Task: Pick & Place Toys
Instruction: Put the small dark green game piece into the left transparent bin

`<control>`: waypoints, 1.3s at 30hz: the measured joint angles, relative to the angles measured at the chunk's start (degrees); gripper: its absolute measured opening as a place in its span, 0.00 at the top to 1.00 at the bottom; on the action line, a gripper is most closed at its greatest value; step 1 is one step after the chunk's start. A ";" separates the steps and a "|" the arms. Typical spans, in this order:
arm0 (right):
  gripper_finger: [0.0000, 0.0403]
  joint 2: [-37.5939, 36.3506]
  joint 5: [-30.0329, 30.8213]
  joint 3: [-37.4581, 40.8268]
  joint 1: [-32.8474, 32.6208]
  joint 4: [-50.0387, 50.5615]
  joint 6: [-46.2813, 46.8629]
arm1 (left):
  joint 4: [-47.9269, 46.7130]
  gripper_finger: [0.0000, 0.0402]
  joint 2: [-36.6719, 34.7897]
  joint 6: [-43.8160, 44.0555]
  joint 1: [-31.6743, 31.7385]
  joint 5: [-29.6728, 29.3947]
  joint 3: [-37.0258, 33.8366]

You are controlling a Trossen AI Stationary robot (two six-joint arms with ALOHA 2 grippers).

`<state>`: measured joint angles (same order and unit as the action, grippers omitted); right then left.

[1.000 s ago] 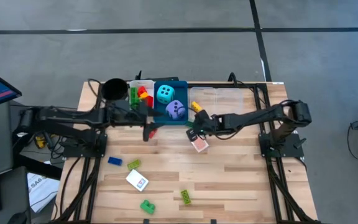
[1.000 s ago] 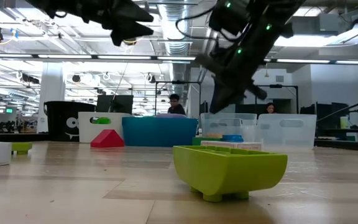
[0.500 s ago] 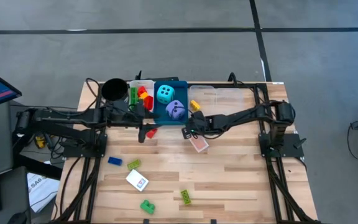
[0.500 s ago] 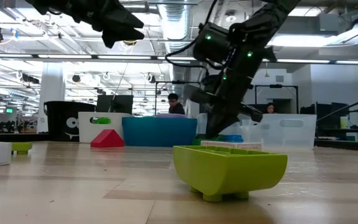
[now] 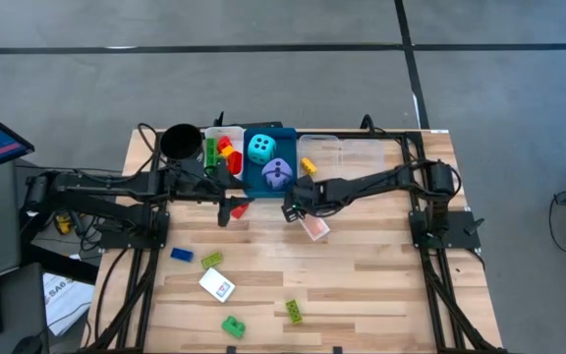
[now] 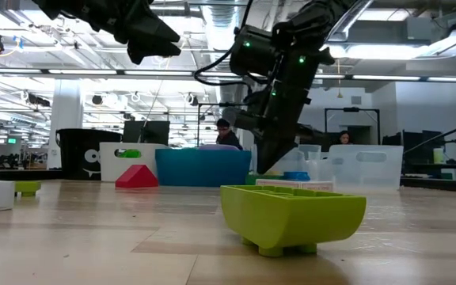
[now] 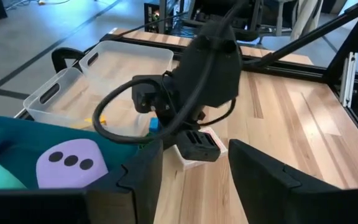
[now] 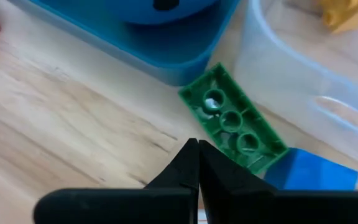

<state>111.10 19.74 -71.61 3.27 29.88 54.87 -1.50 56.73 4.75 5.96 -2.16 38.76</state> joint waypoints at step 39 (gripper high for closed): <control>1.00 -0.16 3.66 0.00 -0.63 7.45 3.69 | 0.02 0.58 0.00 0.68 -1.38 0.04 0.02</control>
<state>110.93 23.40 -71.61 2.63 37.32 58.57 -1.49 56.73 5.43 4.58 -2.12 38.79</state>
